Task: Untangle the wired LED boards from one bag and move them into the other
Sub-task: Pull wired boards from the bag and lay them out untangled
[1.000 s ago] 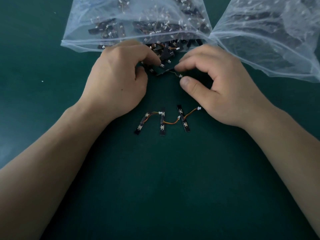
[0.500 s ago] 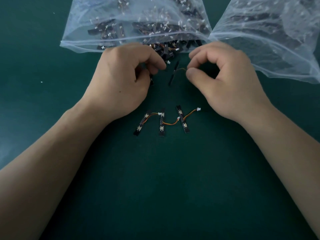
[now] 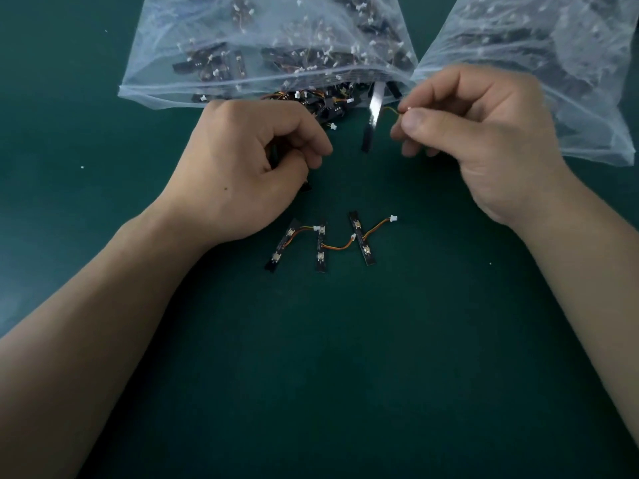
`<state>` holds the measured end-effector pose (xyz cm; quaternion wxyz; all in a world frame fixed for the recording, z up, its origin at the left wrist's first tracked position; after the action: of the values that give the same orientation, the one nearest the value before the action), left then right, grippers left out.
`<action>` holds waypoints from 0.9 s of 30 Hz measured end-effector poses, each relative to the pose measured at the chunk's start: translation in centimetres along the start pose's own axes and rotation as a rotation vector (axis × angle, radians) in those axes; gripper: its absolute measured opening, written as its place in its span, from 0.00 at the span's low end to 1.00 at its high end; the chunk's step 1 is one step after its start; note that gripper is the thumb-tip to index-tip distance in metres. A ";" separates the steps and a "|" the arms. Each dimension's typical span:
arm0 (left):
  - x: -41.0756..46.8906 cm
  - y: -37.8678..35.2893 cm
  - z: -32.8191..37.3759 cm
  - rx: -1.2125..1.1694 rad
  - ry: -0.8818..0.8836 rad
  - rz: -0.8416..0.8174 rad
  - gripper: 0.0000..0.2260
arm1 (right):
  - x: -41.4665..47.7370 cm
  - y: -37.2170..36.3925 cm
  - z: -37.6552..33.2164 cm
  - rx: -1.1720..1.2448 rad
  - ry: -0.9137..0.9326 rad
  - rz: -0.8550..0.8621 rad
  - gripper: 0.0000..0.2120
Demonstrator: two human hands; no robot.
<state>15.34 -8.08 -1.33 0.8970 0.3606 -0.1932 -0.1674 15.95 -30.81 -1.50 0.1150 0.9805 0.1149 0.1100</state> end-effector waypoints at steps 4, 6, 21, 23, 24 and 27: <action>0.0 -0.2 0.1 0.036 -0.020 -0.015 0.15 | 0.1 0.7 0.2 0.100 -0.002 -0.007 0.05; 0.1 0.0 0.2 0.060 -0.027 0.002 0.14 | 0.2 0.6 0.3 0.095 0.002 -0.020 0.05; 0.3 -0.1 -0.4 0.117 0.041 -0.025 0.11 | -0.1 -0.7 -0.1 -0.054 0.026 -0.115 0.03; 0.3 -0.1 -0.4 0.105 0.048 -0.031 0.12 | -0.1 -0.7 -0.1 -0.076 0.029 -0.114 0.03; 0.3 -0.1 -0.4 0.098 0.051 -0.037 0.12 | -0.1 -0.7 0.0 -0.088 0.028 -0.110 0.04; 0.3 -0.1 -0.3 0.077 0.031 -0.065 0.13 | -0.1 -0.8 0.0 -0.124 0.024 -0.097 0.06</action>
<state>15.77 -8.08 -1.53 0.8795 0.4033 -0.1738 -0.1832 15.73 -30.06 -1.74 0.1792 0.9635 0.1567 0.1228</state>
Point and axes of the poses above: each hand's wrist, its own x-axis towards the middle knuckle, its own y-axis out of the back of the hand, z = x × y, the point moved 5 cm from there along x, towards the middle knuckle, and after that the axes turned 6 degrees about -z, right-handed, at the moved point
